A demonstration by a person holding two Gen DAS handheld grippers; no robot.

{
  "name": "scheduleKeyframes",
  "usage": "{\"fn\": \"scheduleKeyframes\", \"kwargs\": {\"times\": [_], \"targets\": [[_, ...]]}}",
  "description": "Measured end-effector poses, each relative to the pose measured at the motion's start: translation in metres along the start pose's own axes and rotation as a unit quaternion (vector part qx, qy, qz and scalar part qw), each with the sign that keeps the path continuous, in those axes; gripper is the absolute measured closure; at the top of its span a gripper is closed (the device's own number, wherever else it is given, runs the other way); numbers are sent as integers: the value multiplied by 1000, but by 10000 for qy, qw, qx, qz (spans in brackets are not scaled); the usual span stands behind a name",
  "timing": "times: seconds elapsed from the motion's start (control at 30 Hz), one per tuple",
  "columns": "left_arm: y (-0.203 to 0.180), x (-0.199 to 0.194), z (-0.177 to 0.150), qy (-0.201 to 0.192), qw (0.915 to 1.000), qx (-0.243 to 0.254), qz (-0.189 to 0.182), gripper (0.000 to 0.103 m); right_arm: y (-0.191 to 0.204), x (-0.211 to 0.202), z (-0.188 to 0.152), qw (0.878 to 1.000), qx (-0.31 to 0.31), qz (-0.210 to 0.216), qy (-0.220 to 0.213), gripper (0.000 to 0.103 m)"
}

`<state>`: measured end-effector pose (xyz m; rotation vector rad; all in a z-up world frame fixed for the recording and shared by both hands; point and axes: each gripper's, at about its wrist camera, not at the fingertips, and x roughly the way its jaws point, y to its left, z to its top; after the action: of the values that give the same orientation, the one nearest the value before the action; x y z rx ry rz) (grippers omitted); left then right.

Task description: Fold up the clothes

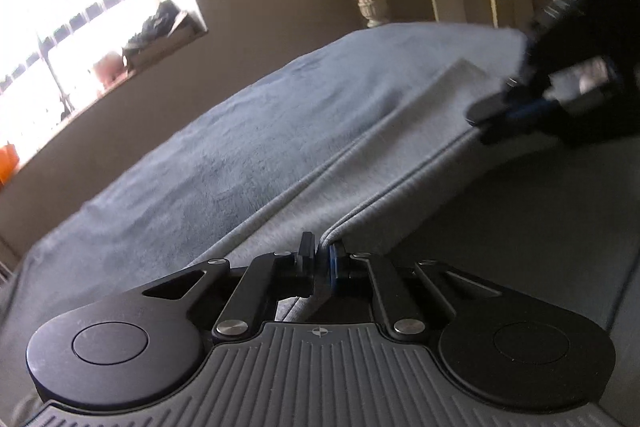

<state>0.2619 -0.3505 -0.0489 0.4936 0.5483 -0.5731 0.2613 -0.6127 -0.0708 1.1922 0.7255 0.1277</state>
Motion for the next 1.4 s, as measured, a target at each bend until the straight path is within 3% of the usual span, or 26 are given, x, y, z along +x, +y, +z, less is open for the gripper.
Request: {"fn": "scheduleKeyframes", "kwargs": {"times": [0.2,0.43,0.63,0.73,0.93,1.03,1.17,1.27,1.4], "targets": [[10,-6,-4,-90,9991,-388,-123,100,16,-18,-25,9939,-1086,157,72,85],[15,-8,0,-198,9979,-588,-193,100,-18,4,-56,9967,-510,6,632,84],[20,-8,0,-193,9966,-764,-235,100,-18,-14,-76,9964,-576,132,603,84],[22,-10,0,-273,9956,-867,-231,100,-24,3,-75,9967,-534,-84,611,84],[22,-12,-3,-343,9947,-940,-252,100,-40,16,-33,9969,-116,-432,-643,89],[17,-12,-7,-349,9958,-800,-273,100,-41,-11,-3,9834,-260,-940,-1530,89],[11,-11,-14,-321,9969,-640,-337,100,-57,-59,11,9578,19,-1643,-2358,88],[6,-6,-24,-198,9979,-447,-436,100,-71,-83,2,9507,174,-1855,-2480,88],[-8,-1,-40,-46,9989,51,-469,99,-82,-111,-15,9549,567,-1648,-2404,86]]}}
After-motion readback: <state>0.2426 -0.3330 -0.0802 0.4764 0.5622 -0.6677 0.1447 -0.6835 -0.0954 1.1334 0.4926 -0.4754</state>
